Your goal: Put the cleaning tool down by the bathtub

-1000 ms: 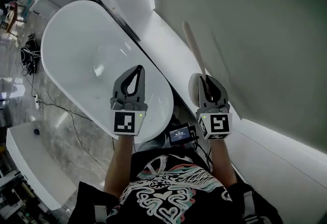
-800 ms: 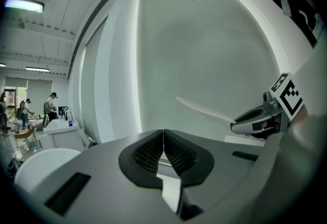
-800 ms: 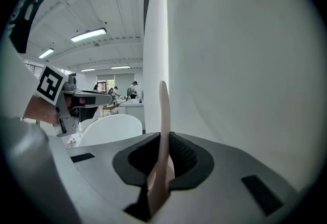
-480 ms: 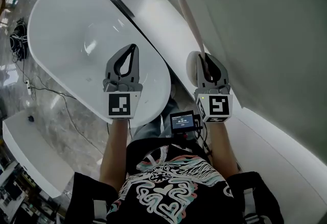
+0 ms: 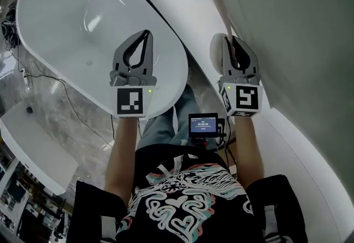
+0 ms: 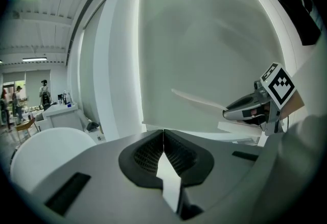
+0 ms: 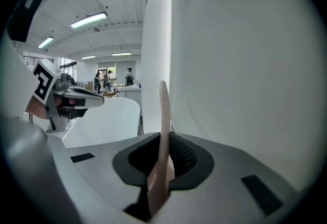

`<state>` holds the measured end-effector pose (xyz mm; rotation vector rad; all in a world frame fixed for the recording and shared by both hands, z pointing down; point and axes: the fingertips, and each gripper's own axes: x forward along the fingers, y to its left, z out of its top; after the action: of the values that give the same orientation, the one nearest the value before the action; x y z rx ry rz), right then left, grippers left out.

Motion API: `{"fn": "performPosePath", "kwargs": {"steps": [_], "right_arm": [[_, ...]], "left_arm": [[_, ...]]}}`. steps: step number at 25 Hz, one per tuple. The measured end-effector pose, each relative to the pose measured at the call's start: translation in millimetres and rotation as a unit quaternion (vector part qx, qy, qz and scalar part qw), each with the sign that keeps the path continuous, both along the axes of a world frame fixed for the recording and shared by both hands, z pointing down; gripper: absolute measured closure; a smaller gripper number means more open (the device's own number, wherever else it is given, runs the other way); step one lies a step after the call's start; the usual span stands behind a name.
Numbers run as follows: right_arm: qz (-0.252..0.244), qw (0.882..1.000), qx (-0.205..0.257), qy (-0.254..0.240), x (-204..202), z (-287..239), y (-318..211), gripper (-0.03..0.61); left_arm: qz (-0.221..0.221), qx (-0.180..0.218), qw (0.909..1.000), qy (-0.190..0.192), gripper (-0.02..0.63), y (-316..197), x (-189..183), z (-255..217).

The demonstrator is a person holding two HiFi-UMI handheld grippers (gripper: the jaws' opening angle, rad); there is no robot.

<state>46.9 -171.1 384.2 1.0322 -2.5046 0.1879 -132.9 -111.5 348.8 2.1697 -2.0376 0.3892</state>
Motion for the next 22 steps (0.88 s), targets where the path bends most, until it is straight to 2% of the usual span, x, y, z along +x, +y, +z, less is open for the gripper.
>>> {"fn": "performPosePath", "kwargs": {"steps": [9,15,22], "right_arm": [[-0.019,0.999,-0.026,0.016,-24,75,-1,0.511],[-0.022,0.999,-0.034,0.026,-22,116,-6,0.511],[-0.023,0.998,-0.04,0.042,-19,166,-21,0.511]], "left_arm": [[0.0,-0.025,0.9997,0.007,0.597,-6,-12,72],[0.022,-0.043,0.9986,-0.022,0.597,-11,-5,112],[0.036,-0.075,0.9962,-0.026,0.597,-22,4,166]]}}
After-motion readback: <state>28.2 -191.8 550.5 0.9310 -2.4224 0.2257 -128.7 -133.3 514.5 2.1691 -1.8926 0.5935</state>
